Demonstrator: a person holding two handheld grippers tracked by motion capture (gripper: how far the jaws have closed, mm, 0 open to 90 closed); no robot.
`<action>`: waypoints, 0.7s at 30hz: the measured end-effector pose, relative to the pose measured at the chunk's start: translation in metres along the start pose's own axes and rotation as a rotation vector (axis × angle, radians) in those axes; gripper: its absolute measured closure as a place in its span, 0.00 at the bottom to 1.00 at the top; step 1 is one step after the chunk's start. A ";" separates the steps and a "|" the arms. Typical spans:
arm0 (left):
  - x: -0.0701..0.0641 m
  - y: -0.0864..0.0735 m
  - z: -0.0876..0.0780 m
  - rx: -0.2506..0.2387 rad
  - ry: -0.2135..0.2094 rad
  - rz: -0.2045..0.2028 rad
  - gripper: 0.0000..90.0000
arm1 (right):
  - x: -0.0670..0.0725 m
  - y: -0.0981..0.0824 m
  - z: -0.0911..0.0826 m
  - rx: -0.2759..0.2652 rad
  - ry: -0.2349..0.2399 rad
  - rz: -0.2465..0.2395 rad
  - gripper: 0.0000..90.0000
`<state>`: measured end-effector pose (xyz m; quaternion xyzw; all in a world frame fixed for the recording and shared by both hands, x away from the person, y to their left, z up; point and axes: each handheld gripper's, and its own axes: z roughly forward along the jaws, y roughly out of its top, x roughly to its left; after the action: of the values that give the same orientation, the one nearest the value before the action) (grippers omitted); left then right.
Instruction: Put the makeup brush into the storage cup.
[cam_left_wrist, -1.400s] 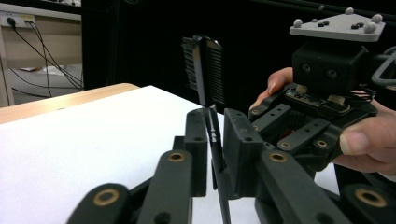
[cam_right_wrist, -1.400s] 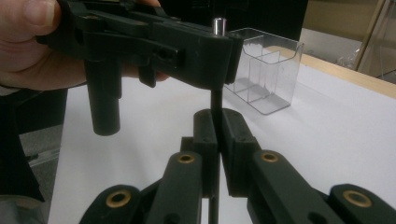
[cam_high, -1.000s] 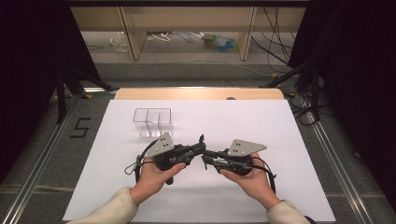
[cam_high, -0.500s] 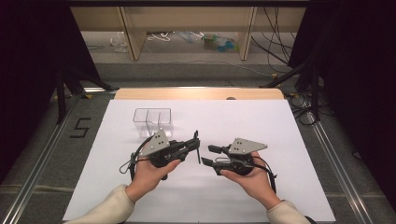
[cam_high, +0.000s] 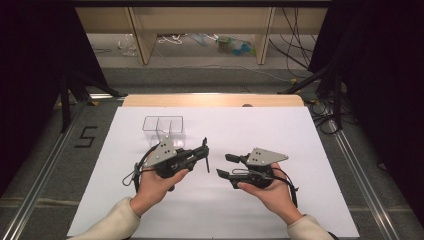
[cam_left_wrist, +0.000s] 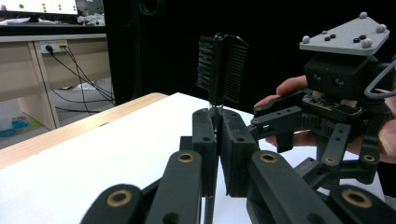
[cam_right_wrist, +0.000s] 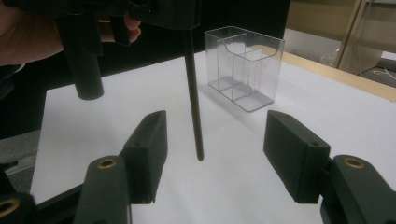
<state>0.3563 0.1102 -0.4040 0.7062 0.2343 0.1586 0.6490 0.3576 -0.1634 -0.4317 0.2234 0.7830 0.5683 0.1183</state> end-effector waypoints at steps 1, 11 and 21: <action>0.000 0.000 -0.001 0.000 0.004 -0.002 0.95 | 0.000 0.000 0.000 -0.005 0.004 0.001 0.45; 0.006 0.003 -0.010 -0.002 0.030 -0.003 0.95 | -0.003 0.000 -0.007 -0.019 -0.015 0.007 0.38; 0.008 0.004 -0.017 0.005 0.048 0.015 0.95 | -0.004 0.000 -0.011 -0.020 -0.023 -0.006 0.35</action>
<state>0.3546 0.1282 -0.3988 0.7055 0.2451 0.1798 0.6402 0.3564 -0.1745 -0.4286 0.2262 0.7767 0.5731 0.1311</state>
